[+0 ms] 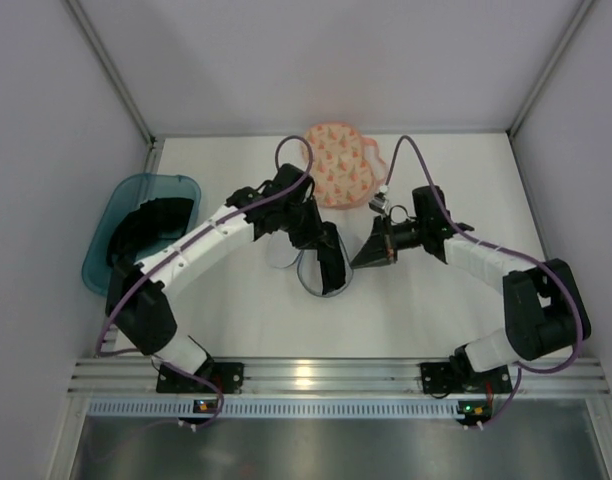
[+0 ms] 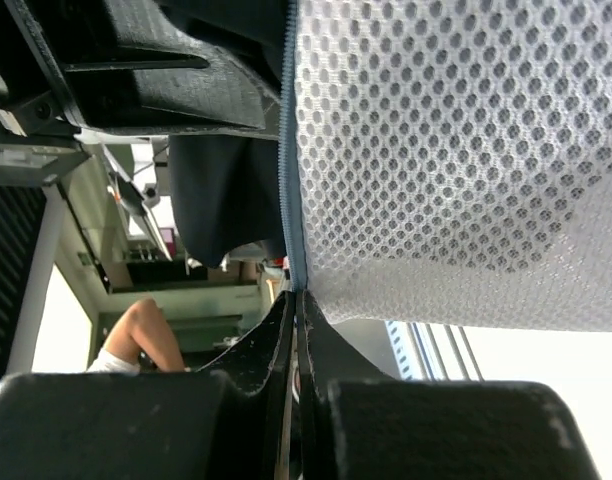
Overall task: Place the bra in the laundry bag and zip it closed
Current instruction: Place the bra in the laundry bag, then close the laundry bag at the center of the board.
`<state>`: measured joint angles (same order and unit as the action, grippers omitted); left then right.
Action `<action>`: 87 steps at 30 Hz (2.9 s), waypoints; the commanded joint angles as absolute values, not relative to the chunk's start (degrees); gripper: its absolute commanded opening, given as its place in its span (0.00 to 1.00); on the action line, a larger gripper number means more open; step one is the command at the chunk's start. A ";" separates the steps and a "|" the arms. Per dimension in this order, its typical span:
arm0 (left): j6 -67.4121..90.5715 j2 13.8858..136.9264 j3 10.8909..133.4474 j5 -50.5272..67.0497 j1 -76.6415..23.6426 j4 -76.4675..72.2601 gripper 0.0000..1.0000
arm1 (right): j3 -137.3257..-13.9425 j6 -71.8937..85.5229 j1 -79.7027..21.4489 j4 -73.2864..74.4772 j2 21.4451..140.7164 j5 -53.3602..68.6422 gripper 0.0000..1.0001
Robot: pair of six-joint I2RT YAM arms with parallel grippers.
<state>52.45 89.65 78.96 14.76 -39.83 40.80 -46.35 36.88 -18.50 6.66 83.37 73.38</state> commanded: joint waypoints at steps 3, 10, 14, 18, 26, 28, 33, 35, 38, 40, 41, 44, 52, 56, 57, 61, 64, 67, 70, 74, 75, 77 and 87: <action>52.47 95.15 81.29 5.89 -42.36 45.53 0.00 | -44.03 50.54 -20.30 -14.06 85.78 73.13 0.00; 52.74 112.13 94.29 1.85 -47.46 44.56 0.00 | -41.66 49.05 -18.38 -12.49 87.80 73.39 0.00; 53.70 117.15 97.21 2.10 -48.43 43.51 0.00 | -41.92 39.26 -13.28 -0.42 86.75 74.53 0.00; 53.62 121.63 96.24 2.29 -49.83 41.49 0.00 | -43.24 25.77 -6.95 15.97 86.75 76.28 0.00; 49.14 123.23 91.77 -1.93 -52.91 41.40 0.00 | -50.71 3.98 -2.37 39.19 87.01 78.22 0.00; 46.43 121.03 92.02 -3.24 -52.74 41.66 0.19 | -50.98 2.47 -2.46 41.38 86.84 78.31 0.00; 39.39 112.07 96.15 -4.13 -50.46 41.75 0.54 | -51.15 -7.20 -2.46 48.42 87.10 77.44 0.00; 35.52 108.22 96.42 -3.96 -50.01 42.01 0.69 | -51.15 -7.82 -2.55 48.78 86.84 76.82 0.00; 31.65 103.47 95.81 -1.51 -48.26 41.92 0.78 | -51.15 -8.17 -2.98 48.78 86.40 76.03 0.00; 29.80 101.70 95.36 -0.27 -47.64 41.92 0.81 | -51.06 -8.44 -3.60 48.78 86.31 75.76 0.00; 29.88 99.78 93.71 3.65 -47.29 41.49 0.84 | -51.15 -8.44 -4.39 48.52 86.31 75.33 0.00; 30.32 96.26 89.57 5.44 -45.27 40.26 0.85 | -51.77 -8.61 -6.23 48.52 86.31 75.06 0.00; 33.75 86.32 68.17 12.21 -25.25 41.04 0.71 | -52.21 -12.21 -8.26 51.67 85.43 72.25 0.00; 34.45 80.17 56.09 15.64 -18.20 40.43 0.71 | -51.51 -11.25 -8.35 50.45 84.64 71.11 0.00; 35.76 79.72 54.42 16.78 -17.32 39.65 0.72 | -51.42 -10.81 -8.35 50.19 84.38 71.02 0.00; 40.51 79.18 48.34 21.79 -16.26 30.16 0.77 | -50.80 -9.41 -8.79 48.52 84.11 70.31 0.00; 44.90 82.17 47.99 24.60 -16.26 25.86 0.91 | -50.89 -9.23 -8.96 48.43 83.94 69.96 0.00; 49.21 84.71 46.67 25.57 -16.61 20.07 0.96 | -51.15 -8.79 -9.49 47.90 83.93 69.61 0.00; 52.11 88.05 45.79 26.54 -17.31 16.97 0.96 | -51.15 -8.18 -10.02 47.64 83.94 69.52 0.00; 54.23 93.15 45.96 27.77 -17.75 12.40 0.94 | -50.19 -6.60 -10.81 45.80 83.85 69.26 0.00; 54.23 94.82 46.84 27.60 -17.93 12.22 0.94 | -50.01 -6.33 -10.90 44.92 83.76 69.17 0.00; 55.02 96.06 47.81 27.68 -18.63 10.39 0.92 | -50.01 -6.06 -10.99 44.82 84.29 69.17 0.00; 56.87 101.08 51.50 28.22 -20.30 6.94 0.56 | -50.80 -7.12 -10.99 45.70 85.52 69.17 0.00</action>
<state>57.43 100.47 50.43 31.77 -20.21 8.93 -50.22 -5.96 -10.35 47.53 85.89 68.58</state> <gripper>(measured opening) 0.620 0.006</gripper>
